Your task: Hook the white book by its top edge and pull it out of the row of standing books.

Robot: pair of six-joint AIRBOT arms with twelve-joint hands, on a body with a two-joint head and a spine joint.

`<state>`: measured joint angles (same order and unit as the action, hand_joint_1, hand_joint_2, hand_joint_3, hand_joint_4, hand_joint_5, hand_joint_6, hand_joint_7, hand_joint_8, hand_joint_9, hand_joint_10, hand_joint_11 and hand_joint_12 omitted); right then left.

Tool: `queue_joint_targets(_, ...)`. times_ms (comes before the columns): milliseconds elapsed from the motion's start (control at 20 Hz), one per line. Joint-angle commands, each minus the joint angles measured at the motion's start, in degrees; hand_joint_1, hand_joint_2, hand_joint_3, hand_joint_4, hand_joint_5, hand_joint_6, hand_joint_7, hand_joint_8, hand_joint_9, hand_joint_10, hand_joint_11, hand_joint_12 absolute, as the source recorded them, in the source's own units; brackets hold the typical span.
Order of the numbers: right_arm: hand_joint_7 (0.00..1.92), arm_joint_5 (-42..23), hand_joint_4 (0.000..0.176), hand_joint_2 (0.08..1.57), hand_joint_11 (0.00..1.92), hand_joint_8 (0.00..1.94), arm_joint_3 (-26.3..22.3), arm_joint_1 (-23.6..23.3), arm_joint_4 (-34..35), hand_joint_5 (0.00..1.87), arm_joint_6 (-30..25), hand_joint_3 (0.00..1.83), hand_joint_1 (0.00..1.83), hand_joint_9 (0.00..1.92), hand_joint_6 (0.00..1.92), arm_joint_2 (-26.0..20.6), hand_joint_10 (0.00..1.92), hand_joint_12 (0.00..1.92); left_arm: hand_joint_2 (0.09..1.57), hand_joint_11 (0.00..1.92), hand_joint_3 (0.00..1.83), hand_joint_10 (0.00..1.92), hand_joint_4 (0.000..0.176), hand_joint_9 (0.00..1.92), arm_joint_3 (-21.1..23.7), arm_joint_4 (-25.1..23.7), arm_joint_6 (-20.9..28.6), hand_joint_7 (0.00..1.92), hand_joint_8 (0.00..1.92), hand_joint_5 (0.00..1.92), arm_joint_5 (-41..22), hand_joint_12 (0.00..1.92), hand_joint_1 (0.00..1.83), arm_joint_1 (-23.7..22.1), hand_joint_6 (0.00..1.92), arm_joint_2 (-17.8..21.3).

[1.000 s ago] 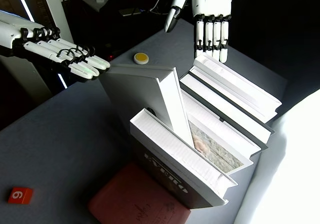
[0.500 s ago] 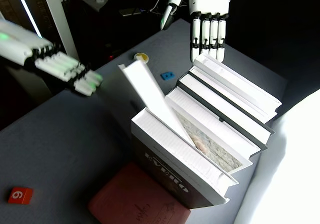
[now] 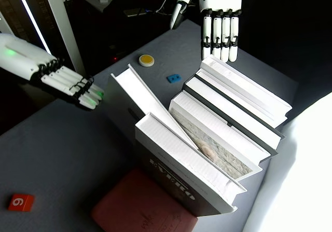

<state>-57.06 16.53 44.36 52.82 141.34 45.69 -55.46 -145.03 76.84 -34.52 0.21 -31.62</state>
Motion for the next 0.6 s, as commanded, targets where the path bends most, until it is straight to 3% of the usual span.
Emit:
queue_joint_targets(0, 0.00, -5.06, 0.000, 1.22, 0.00, 0.00, 0.23, -0.45, -4.10, 0.00, 0.08, 0.00, 0.00, 0.00, 0.00, -0.05, 0.00, 0.00, 1.21, 0.00, 0.00, 0.00, 0.000, 0.00, -0.25, 1.05, 0.18, 0.00, 0.00, 0.00, 4.00, 0.00, 0.00, -1.04, 0.00, 0.10)
queue_joint_targets(550, 0.00, -5.38, 0.000, 1.22, 0.00, 0.00, -0.27, -0.03, -4.10, 0.01, 0.74, 0.00, 0.00, 0.00, 0.00, 0.15, 0.00, 0.00, 1.21, 0.00, 0.00, 0.00, 0.000, 0.00, -0.03, 0.30, 0.18, 0.00, 0.00, 0.00, 3.41, 0.00, 0.00, -1.24, 0.00, 0.12)
